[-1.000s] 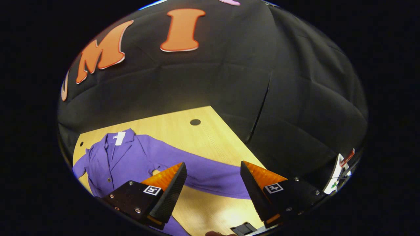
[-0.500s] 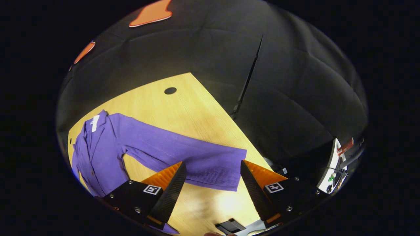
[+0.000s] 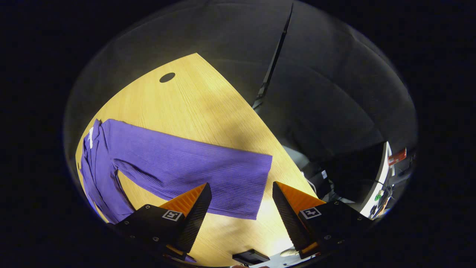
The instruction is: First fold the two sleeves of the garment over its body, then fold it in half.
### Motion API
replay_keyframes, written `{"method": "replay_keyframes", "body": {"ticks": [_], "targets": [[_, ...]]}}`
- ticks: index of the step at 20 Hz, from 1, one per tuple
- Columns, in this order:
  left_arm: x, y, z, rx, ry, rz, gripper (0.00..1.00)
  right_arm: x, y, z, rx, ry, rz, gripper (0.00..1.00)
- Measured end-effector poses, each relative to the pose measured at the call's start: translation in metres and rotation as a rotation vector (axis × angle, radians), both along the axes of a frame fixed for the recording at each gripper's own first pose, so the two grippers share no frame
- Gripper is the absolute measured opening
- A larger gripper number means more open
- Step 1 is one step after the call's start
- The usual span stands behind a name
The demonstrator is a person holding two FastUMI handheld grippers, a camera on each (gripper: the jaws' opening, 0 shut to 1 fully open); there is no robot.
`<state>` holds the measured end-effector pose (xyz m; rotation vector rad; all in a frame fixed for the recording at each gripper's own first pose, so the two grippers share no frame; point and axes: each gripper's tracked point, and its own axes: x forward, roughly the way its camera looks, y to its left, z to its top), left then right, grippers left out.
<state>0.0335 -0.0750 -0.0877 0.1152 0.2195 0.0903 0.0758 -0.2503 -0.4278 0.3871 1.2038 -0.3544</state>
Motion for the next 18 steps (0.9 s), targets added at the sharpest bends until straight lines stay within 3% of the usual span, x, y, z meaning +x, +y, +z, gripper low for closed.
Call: {"method": "replay_keyframes", "body": {"ticks": [5, 12, 15, 16, 17, 18], "targets": [[-0.006, -0.007, -0.021, 0.018, 0.062, 0.009, 0.97, -0.003, 0.003, -0.016, 0.122, 0.063, -0.027, 0.99], [-0.013, -0.001, -0.037, 0.031, 0.122, 0.060, 0.97, 0.002, 0.007, -0.033, 0.096, 0.118, 0.017, 0.96], [-0.017, 0.004, -0.041, 0.028, 0.139, 0.090, 0.97, 0.003, 0.013, -0.031, 0.111, 0.148, 0.018, 0.88], [-0.019, 0.005, -0.040, 0.027, 0.144, 0.099, 0.97, 0.006, 0.015, -0.031, 0.110, 0.143, 0.021, 0.93], [-0.020, 0.007, -0.042, 0.029, 0.147, 0.107, 0.97, 0.009, 0.018, -0.031, 0.112, 0.140, 0.029, 0.79], [-0.022, 0.009, -0.039, 0.032, 0.144, 0.111, 0.97, 0.011, 0.020, -0.029, 0.109, 0.134, 0.037, 0.53]]}}
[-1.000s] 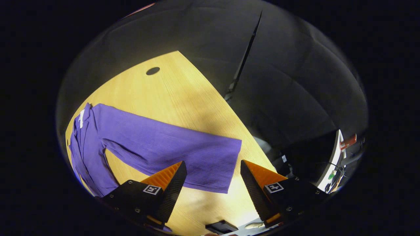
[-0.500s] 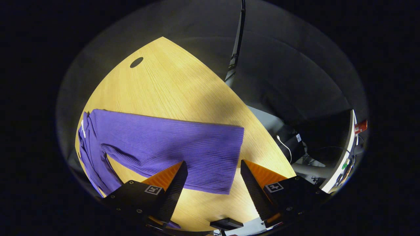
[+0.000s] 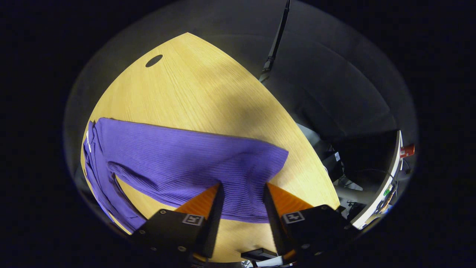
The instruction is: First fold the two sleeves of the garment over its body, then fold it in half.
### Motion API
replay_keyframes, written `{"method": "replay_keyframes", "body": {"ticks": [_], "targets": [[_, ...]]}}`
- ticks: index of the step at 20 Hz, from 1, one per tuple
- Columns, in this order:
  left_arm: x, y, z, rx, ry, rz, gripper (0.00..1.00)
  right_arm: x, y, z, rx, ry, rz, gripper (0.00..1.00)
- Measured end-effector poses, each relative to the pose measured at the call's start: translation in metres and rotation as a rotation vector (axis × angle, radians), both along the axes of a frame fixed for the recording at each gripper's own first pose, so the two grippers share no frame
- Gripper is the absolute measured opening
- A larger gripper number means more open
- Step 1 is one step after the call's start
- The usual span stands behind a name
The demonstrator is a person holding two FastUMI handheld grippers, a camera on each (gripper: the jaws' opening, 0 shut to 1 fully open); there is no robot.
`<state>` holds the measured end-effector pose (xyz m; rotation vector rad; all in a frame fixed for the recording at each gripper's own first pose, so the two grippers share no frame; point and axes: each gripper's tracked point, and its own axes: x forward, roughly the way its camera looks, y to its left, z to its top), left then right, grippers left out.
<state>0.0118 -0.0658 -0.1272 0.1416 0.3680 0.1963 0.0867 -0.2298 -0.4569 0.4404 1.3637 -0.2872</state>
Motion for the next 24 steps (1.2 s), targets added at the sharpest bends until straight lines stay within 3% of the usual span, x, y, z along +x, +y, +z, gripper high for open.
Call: {"method": "replay_keyframes", "body": {"ticks": [1, 2, 3, 4, 6, 13, 14, 15, 24], "targets": [[-0.002, 0.000, 0.002, 0.005, -0.003, 0.001, 0.97, 0.003, 0.003, 0.000, 0.008, -0.006, 0.003, 0.34], [-0.003, 0.001, 0.004, 0.008, -0.008, -0.002, 0.96, 0.002, 0.001, 0.001, 0.011, -0.016, -0.004, 0.24], [-0.002, 0.004, 0.004, 0.009, -0.011, -0.006, 0.97, 0.003, 0.004, 0.002, 0.031, -0.021, -0.015, 0.05], [-0.002, 0.006, 0.005, 0.008, -0.010, -0.009, 0.97, 0.003, 0.010, 0.005, 0.065, -0.024, -0.022, 0.10], [-0.003, 0.011, 0.005, 0.003, -0.009, -0.015, 0.96, 0.008, 0.012, 0.017, 0.074, -0.061, -0.034, 0.05], [-0.004, 0.056, 0.006, -0.019, -0.035, -0.049, 0.96, 0.028, 0.043, 0.096, 0.047, -0.206, -0.033, 0.05], [-0.005, 0.064, 0.003, -0.029, -0.031, -0.052, 0.92, 0.031, 0.053, 0.108, 0.049, -0.227, -0.027, 0.05], [-0.006, 0.073, 0.003, -0.040, -0.029, -0.054, 0.96, 0.035, 0.062, 0.119, 0.050, -0.244, -0.019, 0.05], [-0.024, 0.164, -0.019, -0.098, -0.005, -0.016, 0.96, 0.056, 0.175, 0.201, 0.022, -0.355, 0.173, 0.05]]}}
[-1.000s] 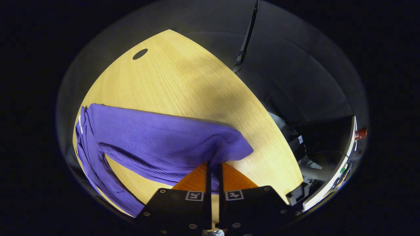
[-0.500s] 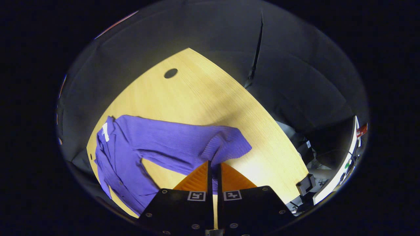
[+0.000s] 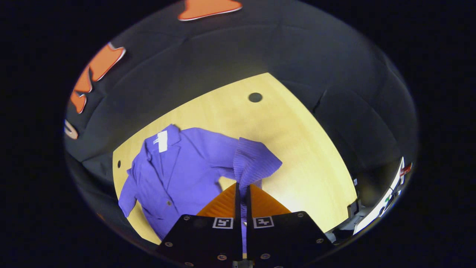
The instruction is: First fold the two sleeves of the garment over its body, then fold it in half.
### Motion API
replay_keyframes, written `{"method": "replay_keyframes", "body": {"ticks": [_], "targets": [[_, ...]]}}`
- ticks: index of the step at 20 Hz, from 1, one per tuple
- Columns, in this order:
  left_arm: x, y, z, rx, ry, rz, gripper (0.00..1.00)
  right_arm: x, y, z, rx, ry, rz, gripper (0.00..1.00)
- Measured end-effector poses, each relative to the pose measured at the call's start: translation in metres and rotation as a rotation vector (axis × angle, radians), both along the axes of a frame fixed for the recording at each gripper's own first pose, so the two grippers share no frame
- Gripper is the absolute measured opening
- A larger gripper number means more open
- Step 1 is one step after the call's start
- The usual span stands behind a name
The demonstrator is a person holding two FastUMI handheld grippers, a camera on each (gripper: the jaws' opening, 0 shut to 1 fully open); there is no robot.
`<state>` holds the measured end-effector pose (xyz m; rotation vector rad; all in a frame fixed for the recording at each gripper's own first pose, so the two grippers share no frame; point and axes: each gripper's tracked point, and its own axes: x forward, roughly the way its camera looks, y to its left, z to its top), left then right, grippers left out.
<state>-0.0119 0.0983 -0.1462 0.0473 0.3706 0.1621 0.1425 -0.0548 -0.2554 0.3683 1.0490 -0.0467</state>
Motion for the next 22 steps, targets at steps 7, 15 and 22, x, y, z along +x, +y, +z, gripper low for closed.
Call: {"method": "replay_keyframes", "body": {"ticks": [7, 15, 22], "targets": [[-0.021, 0.071, -0.020, -0.021, 0.031, 0.075, 0.96, 0.015, 0.112, 0.043, -0.059, -0.054, 0.212, 0.05], [-0.044, 0.150, -0.040, -0.022, 0.065, 0.142, 0.96, 0.034, 0.237, 0.062, -0.081, -0.073, 0.380, 0.05], [-0.059, 0.203, -0.067, 0.001, 0.115, 0.204, 0.96, 0.037, 0.327, 0.044, -0.075, -0.033, 0.471, 0.05]]}}
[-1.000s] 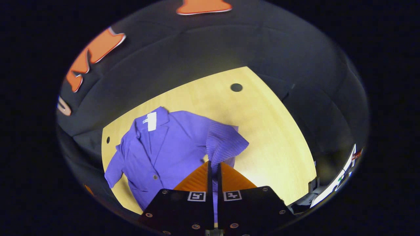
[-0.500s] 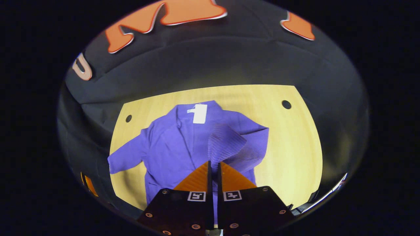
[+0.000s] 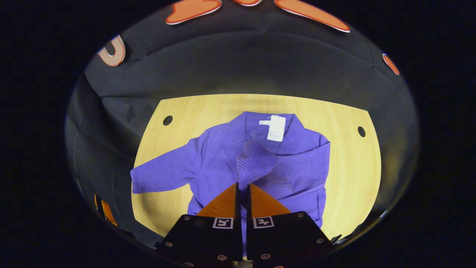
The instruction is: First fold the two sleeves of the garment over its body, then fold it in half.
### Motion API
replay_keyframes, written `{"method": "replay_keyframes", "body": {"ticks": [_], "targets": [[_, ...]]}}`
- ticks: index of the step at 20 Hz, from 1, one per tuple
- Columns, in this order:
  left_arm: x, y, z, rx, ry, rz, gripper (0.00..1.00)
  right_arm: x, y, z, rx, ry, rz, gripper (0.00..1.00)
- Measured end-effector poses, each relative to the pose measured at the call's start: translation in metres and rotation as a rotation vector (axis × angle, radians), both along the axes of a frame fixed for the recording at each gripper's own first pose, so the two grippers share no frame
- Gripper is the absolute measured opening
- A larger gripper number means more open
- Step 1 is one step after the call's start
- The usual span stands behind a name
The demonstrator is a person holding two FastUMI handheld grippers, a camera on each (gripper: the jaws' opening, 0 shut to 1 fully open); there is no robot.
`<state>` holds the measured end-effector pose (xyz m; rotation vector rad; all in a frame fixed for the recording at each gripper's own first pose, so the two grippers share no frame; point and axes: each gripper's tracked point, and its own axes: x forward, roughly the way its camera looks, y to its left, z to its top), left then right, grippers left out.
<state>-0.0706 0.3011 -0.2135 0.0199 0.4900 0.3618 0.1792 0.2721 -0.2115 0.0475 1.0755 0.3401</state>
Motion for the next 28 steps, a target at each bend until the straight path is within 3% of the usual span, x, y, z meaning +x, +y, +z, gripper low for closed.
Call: {"method": "replay_keyframes", "body": {"ticks": [4, 6, 7, 12, 13, 15, 19, 23, 28], "targets": [[-0.001, 0.013, -0.012, 0.000, 0.031, 0.018, 0.96, -0.004, 0.040, 0.006, 0.098, -0.004, 0.030, 0.10], [0.001, 0.016, -0.017, -0.004, 0.047, 0.024, 0.96, -0.006, 0.051, 0.020, 0.167, -0.035, 0.055, 0.19], [0.004, 0.018, -0.018, -0.003, 0.053, 0.027, 0.96, -0.006, 0.052, 0.027, 0.189, -0.055, 0.058, 0.29], [0.024, 0.025, -0.018, 0.010, 0.057, 0.042, 0.96, 0.000, 0.021, 0.072, 0.247, -0.233, 0.034, 0.56], [0.028, 0.027, -0.021, -0.004, 0.064, 0.048, 0.96, -0.001, 0.012, 0.083, 0.263, -0.269, 0.025, 0.55], [0.036, 0.033, -0.033, -0.051, 0.102, 0.074, 0.96, -0.002, -0.009, 0.104, 0.288, -0.352, 0.004, 0.74], [0.042, 0.048, -0.069, -0.166, 0.215, 0.128, 0.97, -0.010, -0.063, 0.135, 0.259, -0.537, -0.024, 0.92], [0.052, 0.064, -0.109, -0.202, 0.341, 0.161, 0.97, -0.027, -0.110, 0.143, 0.199, -0.660, -0.086, 0.96], [0.061, 0.059, -0.155, -0.253, 0.494, 0.128, 0.97, -0.052, -0.148, 0.133, 0.169, -0.699, -0.166, 0.96]]}}
